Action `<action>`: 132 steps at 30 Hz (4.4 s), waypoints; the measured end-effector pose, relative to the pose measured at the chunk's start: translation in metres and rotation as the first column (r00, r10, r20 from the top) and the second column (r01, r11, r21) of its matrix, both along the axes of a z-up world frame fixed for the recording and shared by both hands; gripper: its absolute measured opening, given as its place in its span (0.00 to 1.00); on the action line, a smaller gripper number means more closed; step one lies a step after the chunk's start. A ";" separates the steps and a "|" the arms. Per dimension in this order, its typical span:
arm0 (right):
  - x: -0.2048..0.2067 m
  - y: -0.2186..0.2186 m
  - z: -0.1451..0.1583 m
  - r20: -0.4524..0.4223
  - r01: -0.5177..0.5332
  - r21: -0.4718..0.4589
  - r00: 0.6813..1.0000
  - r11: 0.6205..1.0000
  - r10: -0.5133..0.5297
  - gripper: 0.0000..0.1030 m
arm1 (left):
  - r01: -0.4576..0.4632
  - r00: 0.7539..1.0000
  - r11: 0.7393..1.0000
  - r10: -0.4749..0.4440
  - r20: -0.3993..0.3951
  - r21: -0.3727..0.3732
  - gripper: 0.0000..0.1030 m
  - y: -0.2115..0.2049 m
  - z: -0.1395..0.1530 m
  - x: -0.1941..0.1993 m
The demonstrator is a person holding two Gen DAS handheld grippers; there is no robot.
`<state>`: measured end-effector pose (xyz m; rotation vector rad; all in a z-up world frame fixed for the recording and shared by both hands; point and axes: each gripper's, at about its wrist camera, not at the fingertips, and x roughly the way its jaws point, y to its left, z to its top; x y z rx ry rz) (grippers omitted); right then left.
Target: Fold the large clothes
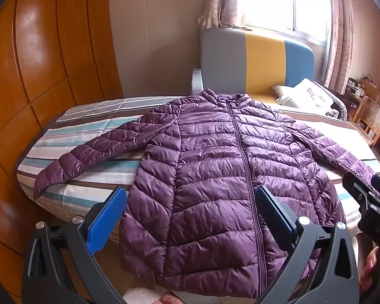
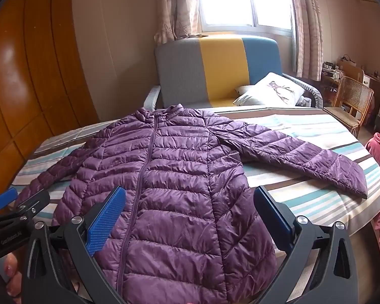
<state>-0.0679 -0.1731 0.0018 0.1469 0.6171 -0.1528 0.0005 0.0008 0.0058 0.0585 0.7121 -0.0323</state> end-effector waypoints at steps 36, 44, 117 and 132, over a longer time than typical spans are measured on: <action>-0.002 -0.003 0.003 -0.008 0.003 0.005 1.000 1.000 -0.003 0.97 | 0.000 1.000 1.000 0.000 0.014 -0.003 0.98 0.000 0.003 -0.002; -0.003 -0.003 0.003 -0.003 0.001 0.003 1.000 1.000 -0.001 0.97 | -0.001 1.000 1.000 0.001 0.016 -0.004 0.98 0.000 0.002 -0.001; 0.001 -0.360 -0.140 -0.242 0.654 0.691 0.611 0.308 -0.754 0.42 | -0.163 0.981 0.982 0.171 -0.089 0.095 0.98 0.046 -0.126 0.184; 0.064 -0.343 -0.093 -0.103 0.690 0.375 0.695 0.620 -0.711 0.10 | -0.186 0.967 0.983 0.185 -0.174 0.010 0.98 0.059 -0.150 0.189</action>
